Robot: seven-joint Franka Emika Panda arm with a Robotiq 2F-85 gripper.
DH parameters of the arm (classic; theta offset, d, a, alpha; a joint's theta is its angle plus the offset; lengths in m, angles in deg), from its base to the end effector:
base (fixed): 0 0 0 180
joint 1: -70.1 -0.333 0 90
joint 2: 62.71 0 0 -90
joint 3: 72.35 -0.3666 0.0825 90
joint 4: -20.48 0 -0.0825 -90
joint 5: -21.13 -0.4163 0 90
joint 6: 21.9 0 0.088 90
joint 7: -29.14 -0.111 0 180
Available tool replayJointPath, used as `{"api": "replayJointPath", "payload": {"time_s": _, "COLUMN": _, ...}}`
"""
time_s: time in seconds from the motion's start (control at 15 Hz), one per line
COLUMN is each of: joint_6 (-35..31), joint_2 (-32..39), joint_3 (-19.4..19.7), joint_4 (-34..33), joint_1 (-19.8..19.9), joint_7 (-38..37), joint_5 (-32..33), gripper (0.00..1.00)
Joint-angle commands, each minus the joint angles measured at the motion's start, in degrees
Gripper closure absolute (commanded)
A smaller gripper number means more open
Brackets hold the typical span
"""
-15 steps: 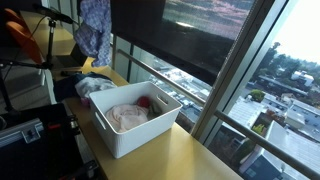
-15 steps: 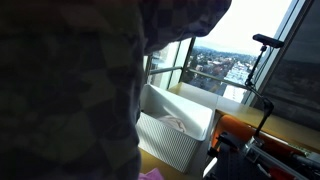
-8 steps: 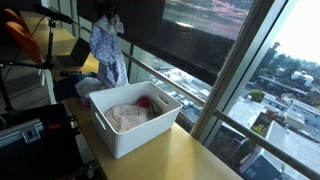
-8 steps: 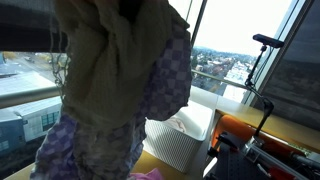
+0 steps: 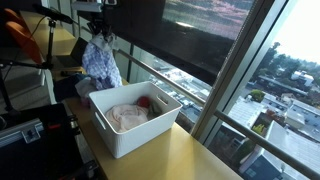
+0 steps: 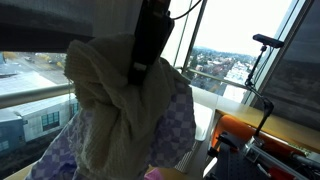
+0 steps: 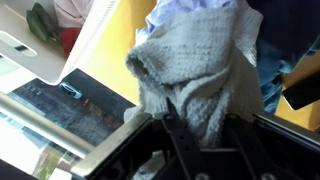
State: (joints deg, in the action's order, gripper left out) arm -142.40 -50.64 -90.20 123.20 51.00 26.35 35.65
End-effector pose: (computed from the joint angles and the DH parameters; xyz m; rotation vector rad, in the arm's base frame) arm 0.5495 0.3801 0.4798 2.8337 1.0391 0.2424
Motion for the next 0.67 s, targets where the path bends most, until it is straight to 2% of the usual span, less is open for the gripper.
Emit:
{"api": "replayJointPath", "payload": {"time_s": 0.0, "joint_6": -0.07, "joint_2": -0.80, "joint_3": 0.29, "joint_4": 0.07, "joint_1": -0.86, "joint_7": -0.46, "joint_5": -1.68, "gripper": 0.35}}
{"api": "replayJointPath", "payload": {"time_s": 0.33, "joint_6": 0.74, "joint_2": -2.90, "joint_3": 1.19, "joint_4": -0.74, "joint_1": 0.39, "joint_7": 0.71, "joint_5": -2.87, "gripper": 0.01}}
{"api": "replayJointPath", "payload": {"time_s": 0.6, "joint_6": -1.23, "joint_2": -6.90, "joint_3": 5.65, "joint_4": 2.23, "joint_1": 5.80, "joint_7": 4.80, "joint_5": -2.37, "gripper": 0.00}}
